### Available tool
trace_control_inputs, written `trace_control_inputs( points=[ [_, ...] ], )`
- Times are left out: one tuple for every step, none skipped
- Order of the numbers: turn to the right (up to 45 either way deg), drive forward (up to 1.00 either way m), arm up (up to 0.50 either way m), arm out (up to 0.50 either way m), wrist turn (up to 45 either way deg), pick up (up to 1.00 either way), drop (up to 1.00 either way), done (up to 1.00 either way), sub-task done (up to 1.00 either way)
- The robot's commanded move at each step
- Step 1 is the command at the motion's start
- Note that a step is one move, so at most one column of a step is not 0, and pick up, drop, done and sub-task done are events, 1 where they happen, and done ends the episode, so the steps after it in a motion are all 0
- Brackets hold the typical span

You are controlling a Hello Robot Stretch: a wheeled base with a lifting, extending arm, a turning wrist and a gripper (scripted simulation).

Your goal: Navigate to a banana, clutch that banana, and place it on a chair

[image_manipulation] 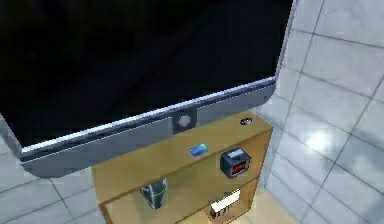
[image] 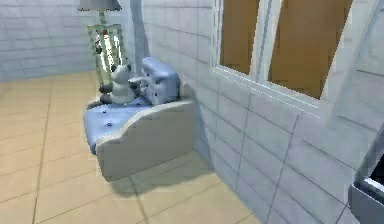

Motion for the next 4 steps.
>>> trace_control_inputs(
  points=[
    [-45.0, 0.0, 0.0, 0.0, 0.0, 0.0, 0.0, 0.0, 0.0],
    [0.0, 1.0, 0.0, 0.0, 0.0, 0.0, 0.0, 0.0, 0.0],
    [0.0, 1.0, 0.0, 0.0, 0.0, 0.0, 0.0, 0.0, 0.0],
    [-6.0, 0.0, 0.0, 0.0, 0.0, 0.0, 0.0, 0.0, 0.0]
  ],
)
